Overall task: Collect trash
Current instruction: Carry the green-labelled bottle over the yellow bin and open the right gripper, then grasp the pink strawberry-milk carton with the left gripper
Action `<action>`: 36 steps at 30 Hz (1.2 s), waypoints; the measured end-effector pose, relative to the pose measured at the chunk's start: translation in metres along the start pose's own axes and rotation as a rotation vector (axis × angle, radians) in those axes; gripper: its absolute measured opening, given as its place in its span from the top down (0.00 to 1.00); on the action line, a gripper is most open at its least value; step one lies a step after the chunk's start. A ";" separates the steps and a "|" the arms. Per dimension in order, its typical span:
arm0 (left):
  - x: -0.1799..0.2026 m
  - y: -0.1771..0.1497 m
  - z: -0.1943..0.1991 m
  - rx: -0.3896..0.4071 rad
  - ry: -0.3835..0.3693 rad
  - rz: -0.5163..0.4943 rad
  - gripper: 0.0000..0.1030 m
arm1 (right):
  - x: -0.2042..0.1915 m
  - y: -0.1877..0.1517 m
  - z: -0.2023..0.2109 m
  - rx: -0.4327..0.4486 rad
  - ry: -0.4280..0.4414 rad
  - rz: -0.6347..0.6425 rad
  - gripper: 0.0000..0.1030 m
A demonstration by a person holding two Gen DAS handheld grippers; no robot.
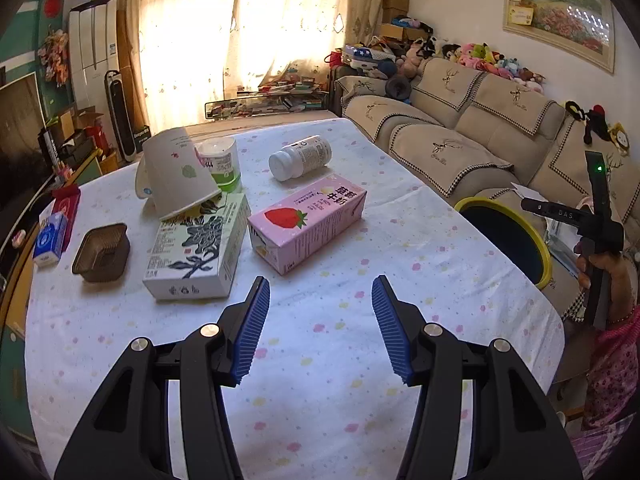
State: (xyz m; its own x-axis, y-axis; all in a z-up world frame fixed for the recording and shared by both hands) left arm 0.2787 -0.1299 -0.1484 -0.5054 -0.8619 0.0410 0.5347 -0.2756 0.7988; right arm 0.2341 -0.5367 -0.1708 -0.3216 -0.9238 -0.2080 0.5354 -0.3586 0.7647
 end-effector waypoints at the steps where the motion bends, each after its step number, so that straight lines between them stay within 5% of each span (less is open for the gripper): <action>1: -0.001 0.004 -0.005 -0.001 -0.006 -0.019 0.48 | -0.001 -0.001 -0.001 -0.003 0.003 0.000 0.50; 16: -0.003 0.055 -0.079 -0.038 -0.074 -0.209 0.33 | -0.015 -0.001 -0.017 -0.030 0.025 0.008 0.50; 36: -0.010 0.048 -0.150 -0.180 -0.110 -0.299 0.28 | -0.024 -0.002 -0.041 -0.072 0.038 0.024 0.50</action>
State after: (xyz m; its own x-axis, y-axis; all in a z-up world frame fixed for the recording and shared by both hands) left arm 0.4112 -0.1988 -0.2003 -0.7223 -0.6834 -0.1064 0.4579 -0.5878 0.6669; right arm 0.2731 -0.5194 -0.1920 -0.2788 -0.9361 -0.2144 0.5978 -0.3439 0.7241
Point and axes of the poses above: each gripper's, at about its wrist camera, not at the fingertips, and z roughly against the way its jaws point, x to its right, y to its top, the point moved 8 cm from there along -z, roughly the way its jaws point, and after that the axes turned 5 degrees about x, right-handed, at the moved point
